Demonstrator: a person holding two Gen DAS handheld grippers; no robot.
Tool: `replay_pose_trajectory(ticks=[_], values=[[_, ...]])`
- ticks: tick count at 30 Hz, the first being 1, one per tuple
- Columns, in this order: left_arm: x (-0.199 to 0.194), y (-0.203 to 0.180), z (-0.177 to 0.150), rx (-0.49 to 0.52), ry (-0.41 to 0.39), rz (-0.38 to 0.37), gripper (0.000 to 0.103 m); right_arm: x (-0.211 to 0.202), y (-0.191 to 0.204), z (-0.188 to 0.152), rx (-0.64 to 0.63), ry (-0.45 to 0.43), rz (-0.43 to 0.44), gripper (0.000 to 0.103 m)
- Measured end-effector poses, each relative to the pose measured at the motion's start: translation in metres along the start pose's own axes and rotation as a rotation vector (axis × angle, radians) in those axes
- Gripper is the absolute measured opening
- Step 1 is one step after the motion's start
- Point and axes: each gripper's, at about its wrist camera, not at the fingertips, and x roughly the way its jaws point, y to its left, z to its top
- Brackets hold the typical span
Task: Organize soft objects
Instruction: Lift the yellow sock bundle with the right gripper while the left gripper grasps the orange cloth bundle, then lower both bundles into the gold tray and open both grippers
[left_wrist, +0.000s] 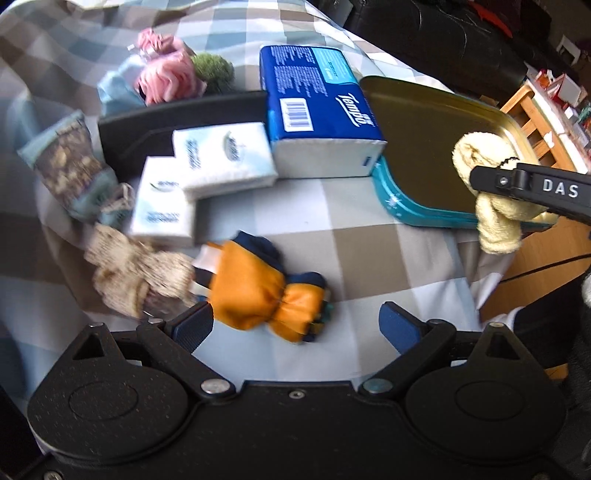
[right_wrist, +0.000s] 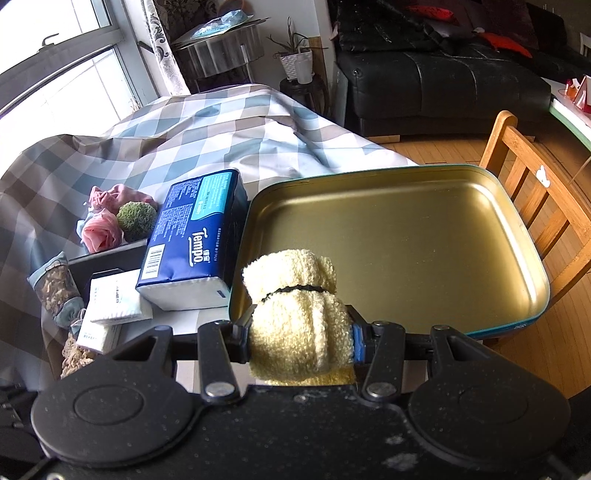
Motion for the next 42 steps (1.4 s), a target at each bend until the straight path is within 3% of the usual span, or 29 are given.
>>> replay_pose_trajectory(ticks=[3,7,11,20,23,26,32,42], values=[[0.005,0.002,0.004,0.054,0.017,0.028,0.093,0.001,0.001,0.0,0.0,0.005,0.003,0.047],[0.015,0.002,0.011,0.117,0.061,0.011,0.093,0.003,-0.002,-0.001,0.013,0.018,0.006,0.047],[0.03,0.003,0.016,0.13,0.119,-0.025,0.093,0.005,-0.002,-0.001,0.021,0.03,0.011,0.046],[0.053,-0.01,0.019,0.178,0.161,0.012,0.092,0.01,0.006,-0.005,-0.018,0.051,0.028,0.042],[0.056,-0.006,0.023,0.15,0.162,0.002,0.091,0.009,0.007,-0.005,-0.023,0.05,0.033,0.042],[0.056,-0.004,0.024,0.139,0.147,0.02,0.075,0.009,0.007,-0.005,-0.022,0.051,0.034,0.042],[0.046,0.001,0.02,0.113,0.12,-0.003,0.067,0.008,0.004,-0.006,-0.014,0.045,0.026,0.042],[0.005,-0.02,0.029,0.073,0.061,-0.083,0.065,0.002,-0.013,0.01,0.069,0.053,0.033,0.042]])
